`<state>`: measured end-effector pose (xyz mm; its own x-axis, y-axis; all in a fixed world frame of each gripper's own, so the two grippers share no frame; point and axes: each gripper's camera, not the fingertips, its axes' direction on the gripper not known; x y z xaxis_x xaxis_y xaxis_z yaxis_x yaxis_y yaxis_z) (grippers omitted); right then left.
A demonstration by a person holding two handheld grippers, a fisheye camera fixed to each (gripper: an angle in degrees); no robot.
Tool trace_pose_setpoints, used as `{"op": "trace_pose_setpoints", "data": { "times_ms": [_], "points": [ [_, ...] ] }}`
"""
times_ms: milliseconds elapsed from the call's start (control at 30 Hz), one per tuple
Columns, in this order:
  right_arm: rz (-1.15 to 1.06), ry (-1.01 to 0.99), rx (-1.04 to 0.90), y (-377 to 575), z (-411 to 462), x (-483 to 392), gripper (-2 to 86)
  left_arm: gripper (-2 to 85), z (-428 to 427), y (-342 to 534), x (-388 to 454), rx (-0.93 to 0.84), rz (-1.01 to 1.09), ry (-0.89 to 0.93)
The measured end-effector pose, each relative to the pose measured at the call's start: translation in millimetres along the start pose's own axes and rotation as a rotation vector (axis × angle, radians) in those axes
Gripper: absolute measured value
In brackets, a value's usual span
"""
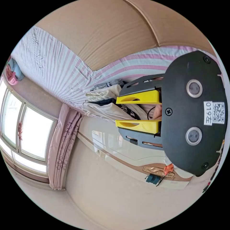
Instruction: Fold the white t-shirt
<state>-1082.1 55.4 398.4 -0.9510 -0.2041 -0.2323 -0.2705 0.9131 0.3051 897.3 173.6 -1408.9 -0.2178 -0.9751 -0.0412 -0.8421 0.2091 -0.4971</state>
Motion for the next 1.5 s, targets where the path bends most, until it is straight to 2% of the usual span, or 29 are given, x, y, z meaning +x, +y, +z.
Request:
{"op": "trace_pose_setpoints", "data": {
  "times_ms": [200,333,467,567,633,767,900,967,1033,1100,1133,1267,1333,1433,1500],
  "points": [
    [0.008,0.006,-0.005,-11,-10,20,-0.8,4.9,30,8,-25,-0.011,-0.097,0.065],
    [0.007,0.002,-0.006,-15,-17,29,-0.8,2.2,32,22,-55,0.031,-0.246,0.166],
    [0.004,0.012,-0.004,-16,-24,37,-0.8,1.3,41,30,-76,-0.032,-0.302,0.235],
    [0.001,0.016,-0.002,-14,-29,43,-0.8,0.9,48,42,-109,-0.058,-0.440,0.424],
    [0.003,0.007,0.001,-12,-33,48,-0.8,0.8,33,55,-137,0.036,-0.546,0.558],
    [0.005,0.005,0.008,-6,-40,56,-0.8,0.8,-39,65,-150,0.238,-0.491,0.635],
    [0.027,0.030,0.046,4,-53,61,-0.8,0.8,-183,121,-145,0.528,-0.419,0.773],
    [0.003,0.002,0.098,13,-64,59,-0.8,0.7,-244,154,-132,0.604,-0.378,0.841],
    [-0.030,-0.115,0.175,29,-85,49,-0.8,0.7,-308,196,-108,0.578,-0.297,0.896],
    [-0.153,-0.298,0.254,68,-119,15,-0.7,0.7,-344,231,-88,0.546,-0.261,0.933],
    [-0.192,-0.314,0.243,79,-125,4,-0.7,0.7,-363,255,-76,0.516,-0.238,0.953],
    [-0.336,-0.211,0.069,163,-150,-52,-0.7,0.9,-402,313,-45,0.356,-0.230,0.871],
    [-0.342,-0.140,0.092,203,-162,-58,-0.7,1.1,-419,337,-22,0.225,-0.198,0.794],
    [-0.334,0.030,0.259,263,-177,-48,-0.7,1.6,-422,354,9,0.068,-0.186,0.796],
    [-0.199,0.095,0.323,284,-178,-23,-0.7,2.2,-424,361,18,0.032,-0.169,0.804]
  ]
}}
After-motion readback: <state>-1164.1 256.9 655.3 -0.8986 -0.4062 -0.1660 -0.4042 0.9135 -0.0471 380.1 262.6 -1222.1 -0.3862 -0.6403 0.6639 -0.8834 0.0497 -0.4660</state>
